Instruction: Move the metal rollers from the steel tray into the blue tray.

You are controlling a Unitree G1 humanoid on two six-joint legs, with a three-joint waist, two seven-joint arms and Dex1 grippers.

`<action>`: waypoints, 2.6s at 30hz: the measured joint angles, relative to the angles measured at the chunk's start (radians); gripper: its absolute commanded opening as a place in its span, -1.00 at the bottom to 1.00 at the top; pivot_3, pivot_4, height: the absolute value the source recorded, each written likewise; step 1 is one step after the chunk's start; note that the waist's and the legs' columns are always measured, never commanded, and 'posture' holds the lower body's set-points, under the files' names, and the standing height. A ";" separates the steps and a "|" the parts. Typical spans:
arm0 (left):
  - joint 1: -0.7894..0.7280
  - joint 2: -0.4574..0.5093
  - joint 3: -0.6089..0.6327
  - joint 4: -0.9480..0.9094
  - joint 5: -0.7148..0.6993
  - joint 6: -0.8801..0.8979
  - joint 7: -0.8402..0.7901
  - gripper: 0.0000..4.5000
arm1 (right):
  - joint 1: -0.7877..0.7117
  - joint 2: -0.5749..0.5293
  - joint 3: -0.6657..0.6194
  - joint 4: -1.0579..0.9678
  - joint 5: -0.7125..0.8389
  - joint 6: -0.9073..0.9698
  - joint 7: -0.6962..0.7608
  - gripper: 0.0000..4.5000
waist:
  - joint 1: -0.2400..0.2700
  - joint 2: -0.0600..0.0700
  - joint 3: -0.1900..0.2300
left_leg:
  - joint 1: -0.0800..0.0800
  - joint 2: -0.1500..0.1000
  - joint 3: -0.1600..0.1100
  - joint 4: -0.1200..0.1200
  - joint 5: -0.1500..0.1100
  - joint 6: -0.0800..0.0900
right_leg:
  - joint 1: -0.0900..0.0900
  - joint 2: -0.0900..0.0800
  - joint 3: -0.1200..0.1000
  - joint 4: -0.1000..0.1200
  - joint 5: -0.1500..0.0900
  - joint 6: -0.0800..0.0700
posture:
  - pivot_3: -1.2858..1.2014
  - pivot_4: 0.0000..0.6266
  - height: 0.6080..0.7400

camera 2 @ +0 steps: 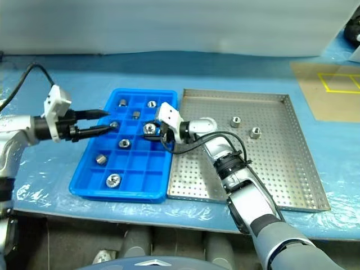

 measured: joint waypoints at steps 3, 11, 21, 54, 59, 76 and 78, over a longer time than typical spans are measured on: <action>0.106 0.000 0.037 -0.116 -0.051 0.036 0.036 0.44 | -0.003 -0.007 -0.007 0.052 -0.008 -0.032 0.015 -0.25 | 0.007 0.000 0.000 | -0.001 0.000 -0.003 0.000 0.001 -0.001 | 0.001 0.000 -0.003 0.001 0.000 0.000 | 0.22 -0.52 1.00; 0.180 -0.004 0.063 -0.207 -0.113 0.067 0.119 0.44 | 0.004 -0.049 -0.019 0.061 -0.015 -0.039 0.052 -0.25 | 0.017 0.000 0.000 | -0.001 0.007 -0.008 0.000 0.004 -0.007 | 0.001 0.005 -0.008 0.005 -0.002 -0.004 | 0.21 -0.52 1.00; 0.141 -0.003 0.030 -0.192 -0.133 0.067 0.150 0.44 | 0.091 -0.054 -0.004 -0.127 -0.013 0.042 0.103 0.09 | 0.016 0.000 0.000 | 0.000 0.007 -0.011 0.001 0.005 -0.009 | 0.001 0.006 -0.010 0.010 -0.004 -0.006 | 0.18 -0.52 1.00; -0.638 -0.453 -0.359 0.650 0.132 -0.375 -0.061 0.44 | 0.167 -0.410 -0.343 -0.003 -0.033 0.007 -0.266 0.66 | -0.025 -0.001 0.000 | 0.000 0.001 -0.013 0.006 0.005 -0.006 | 0.004 0.005 -0.007 0.013 -0.003 -0.005 | -0.14 -0.52 1.00; -0.671 -0.527 -0.380 0.767 0.173 -0.442 -0.125 0.44 | 0.321 -0.478 -0.423 -0.054 -0.028 0.022 -0.322 0.66 | -0.044 -0.001 0.000 | 0.001 -0.001 -0.012 0.008 0.003 -0.003 | 0.005 0.005 -0.005 0.011 -0.003 -0.005 | -0.18 -0.52 1.00; -0.706 -0.627 -0.405 0.965 0.292 -0.568 -0.144 0.44 | 0.368 -0.429 -0.422 -0.105 -0.017 0.058 -0.371 0.66 | -0.090 -0.001 0.000 | 0.004 -0.004 -0.008 0.016 -0.002 0.005 | 0.008 0.004 0.010 0.009 -0.001 -0.001 | -0.17 -0.52 1.00; -0.705 -0.626 -0.402 0.963 0.292 -0.563 -0.146 0.44 | 0.352 -0.414 -0.413 -0.087 -0.018 0.054 -0.371 0.66 | -0.089 -0.001 0.000 | 0.003 -0.004 -0.008 0.016 -0.002 0.005 | 0.008 0.004 0.010 0.008 -0.001 -0.001 | -0.17 -0.52 1.00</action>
